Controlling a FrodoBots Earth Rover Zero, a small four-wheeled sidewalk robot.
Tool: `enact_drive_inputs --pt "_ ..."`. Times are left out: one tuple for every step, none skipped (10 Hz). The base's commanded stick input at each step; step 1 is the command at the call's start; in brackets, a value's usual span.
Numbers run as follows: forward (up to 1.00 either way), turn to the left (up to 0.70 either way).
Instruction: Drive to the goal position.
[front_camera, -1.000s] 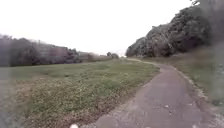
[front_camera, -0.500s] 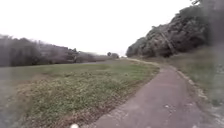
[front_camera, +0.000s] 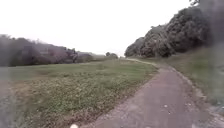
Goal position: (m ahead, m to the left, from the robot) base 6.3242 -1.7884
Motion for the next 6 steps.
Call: enact_drive_inputs --pt "0.0 -0.84" --pt "0.0 0.0" --pt "0.0 0.0" --pt "0.0 0.0" --pt "0.0 0.0" --pt "0.0 0.0"
